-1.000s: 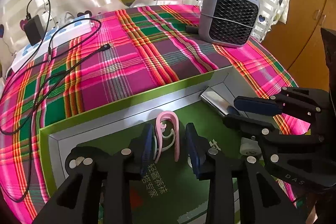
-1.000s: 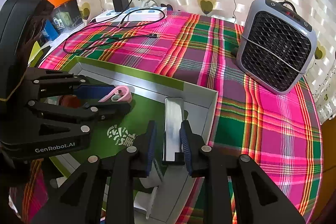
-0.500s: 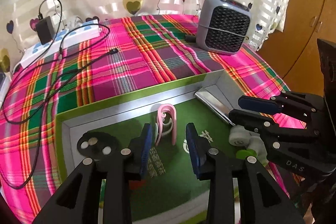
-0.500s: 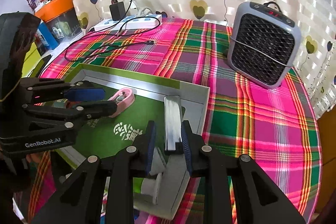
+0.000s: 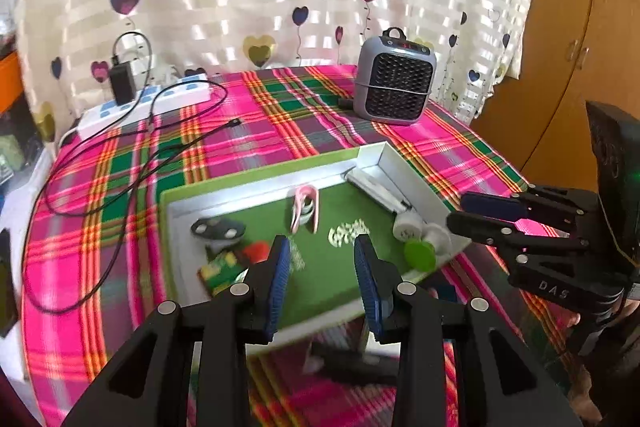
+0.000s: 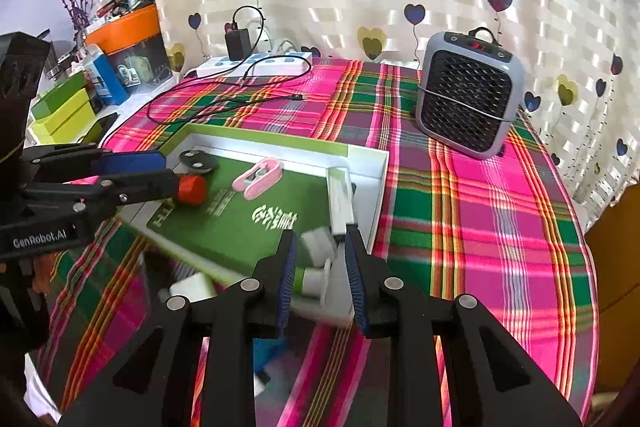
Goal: Organize rigid objects
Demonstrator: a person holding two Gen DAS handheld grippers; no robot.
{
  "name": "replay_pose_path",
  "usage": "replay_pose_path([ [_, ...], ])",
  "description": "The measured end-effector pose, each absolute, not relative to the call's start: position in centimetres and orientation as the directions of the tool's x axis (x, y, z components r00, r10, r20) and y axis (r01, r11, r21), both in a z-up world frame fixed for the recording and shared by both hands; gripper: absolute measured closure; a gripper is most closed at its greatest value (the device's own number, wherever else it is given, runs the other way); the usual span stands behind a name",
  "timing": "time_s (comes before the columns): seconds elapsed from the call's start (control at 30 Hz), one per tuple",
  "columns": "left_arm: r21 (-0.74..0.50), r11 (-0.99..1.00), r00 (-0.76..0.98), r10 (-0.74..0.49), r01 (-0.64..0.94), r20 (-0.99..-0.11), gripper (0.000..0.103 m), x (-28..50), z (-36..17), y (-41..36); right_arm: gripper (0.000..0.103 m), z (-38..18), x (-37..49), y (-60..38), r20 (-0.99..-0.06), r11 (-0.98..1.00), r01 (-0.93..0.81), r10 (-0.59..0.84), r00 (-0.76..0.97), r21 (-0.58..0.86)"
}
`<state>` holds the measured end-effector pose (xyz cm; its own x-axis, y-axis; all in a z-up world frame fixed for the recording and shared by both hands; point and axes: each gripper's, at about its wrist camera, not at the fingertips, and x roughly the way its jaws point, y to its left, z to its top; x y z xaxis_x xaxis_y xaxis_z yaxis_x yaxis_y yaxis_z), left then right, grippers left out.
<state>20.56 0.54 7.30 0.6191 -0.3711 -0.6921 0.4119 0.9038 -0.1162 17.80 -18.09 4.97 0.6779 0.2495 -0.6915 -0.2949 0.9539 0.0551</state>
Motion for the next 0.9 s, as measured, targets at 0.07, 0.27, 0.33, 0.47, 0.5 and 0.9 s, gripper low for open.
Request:
replay_pose_path([
  [0.07,-0.114,0.909,0.630,-0.363,0.400,-0.686,0.071,19.3,7.3,1.1,0.077,4.9,16.7,-18.3,-0.689,0.956,-0.287,0.248,0.681,0.061],
  [0.27,-0.120,0.928,0.644,-0.333,0.352,-0.688,0.071,16.0,6.5,2.4,0.077,4.2,13.8,-18.1,-0.688,0.957,-0.284,0.247,0.682,0.062],
  [0.33,-0.124,0.932,0.645,-0.328,0.341,-0.690,0.070,15.3,6.0,2.6,0.077,3.8,13.1,-17.9,-0.693,0.955,-0.288,0.251,0.676,0.066],
  [0.47,-0.170,0.931,0.627,-0.344,0.322,-0.699,0.068,14.7,5.0,2.8,0.077,3.0,12.1,-17.4,-0.704,0.953,-0.295,0.259,0.661,0.073],
  [0.5,-0.169,0.934,0.625,-0.338,0.315,-0.704,0.068,14.8,4.8,2.7,0.077,2.8,12.0,-17.3,-0.709,0.952,-0.296,0.263,0.655,0.079],
  [0.9,-0.243,0.930,0.568,-0.362,0.276,-0.740,0.067,16.3,3.4,2.3,0.077,1.6,11.7,-16.9,-0.722,0.951,-0.281,0.284,0.630,0.129],
])
